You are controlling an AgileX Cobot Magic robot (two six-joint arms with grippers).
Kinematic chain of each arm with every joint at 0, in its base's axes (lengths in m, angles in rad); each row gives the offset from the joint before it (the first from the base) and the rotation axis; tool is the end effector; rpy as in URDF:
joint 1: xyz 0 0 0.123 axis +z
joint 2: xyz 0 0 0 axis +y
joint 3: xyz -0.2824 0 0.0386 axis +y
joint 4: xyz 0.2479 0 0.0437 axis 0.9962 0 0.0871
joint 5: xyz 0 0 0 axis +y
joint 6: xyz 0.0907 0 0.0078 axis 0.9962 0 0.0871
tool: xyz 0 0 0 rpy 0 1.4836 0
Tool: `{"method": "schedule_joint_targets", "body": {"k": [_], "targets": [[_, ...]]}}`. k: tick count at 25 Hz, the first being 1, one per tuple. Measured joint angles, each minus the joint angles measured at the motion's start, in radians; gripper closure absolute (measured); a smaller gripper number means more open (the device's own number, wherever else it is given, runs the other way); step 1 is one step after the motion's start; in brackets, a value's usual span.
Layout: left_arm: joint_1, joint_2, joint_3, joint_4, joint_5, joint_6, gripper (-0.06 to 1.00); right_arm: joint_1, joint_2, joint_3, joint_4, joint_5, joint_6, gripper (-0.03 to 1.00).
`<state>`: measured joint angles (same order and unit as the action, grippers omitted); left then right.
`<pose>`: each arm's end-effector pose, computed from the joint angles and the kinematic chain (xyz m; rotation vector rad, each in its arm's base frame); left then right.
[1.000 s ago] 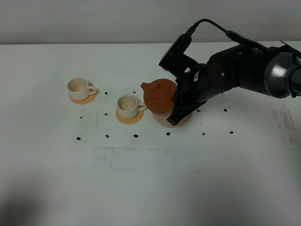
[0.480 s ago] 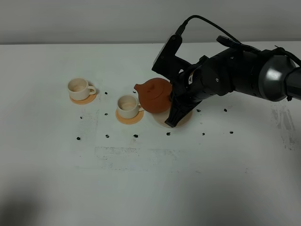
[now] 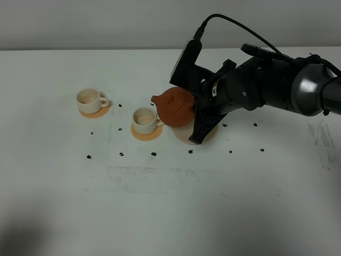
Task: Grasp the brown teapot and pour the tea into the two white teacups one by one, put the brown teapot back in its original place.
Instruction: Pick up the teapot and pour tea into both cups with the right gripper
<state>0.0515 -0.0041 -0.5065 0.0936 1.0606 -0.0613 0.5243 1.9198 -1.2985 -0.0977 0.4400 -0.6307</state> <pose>-0.0068 0.0071 0.2792 -0.1194 2.0282 0.1056 0.3577 0.2025 0.1912 -1.4701 2.0798 -0.1291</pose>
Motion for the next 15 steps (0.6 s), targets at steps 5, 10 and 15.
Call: {"method": "schedule_joint_targets", "body": {"k": [5, 10, 15], "targets": [[0.000, 0.000, 0.000, 0.000, 0.000, 0.000, 0.55, 0.015, 0.000, 0.000, -0.043, -0.019, -0.001, 0.85], [0.000, 0.000, 0.000, 0.000, 0.000, 0.000, 0.55, 0.020, 0.000, 0.000, -0.076, -0.033, -0.002, 0.85], [0.000, 0.000, 0.000, 0.000, 0.000, 0.000, 0.55, 0.023, 0.000, 0.000, -0.094, -0.037, -0.002, 0.85]]}}
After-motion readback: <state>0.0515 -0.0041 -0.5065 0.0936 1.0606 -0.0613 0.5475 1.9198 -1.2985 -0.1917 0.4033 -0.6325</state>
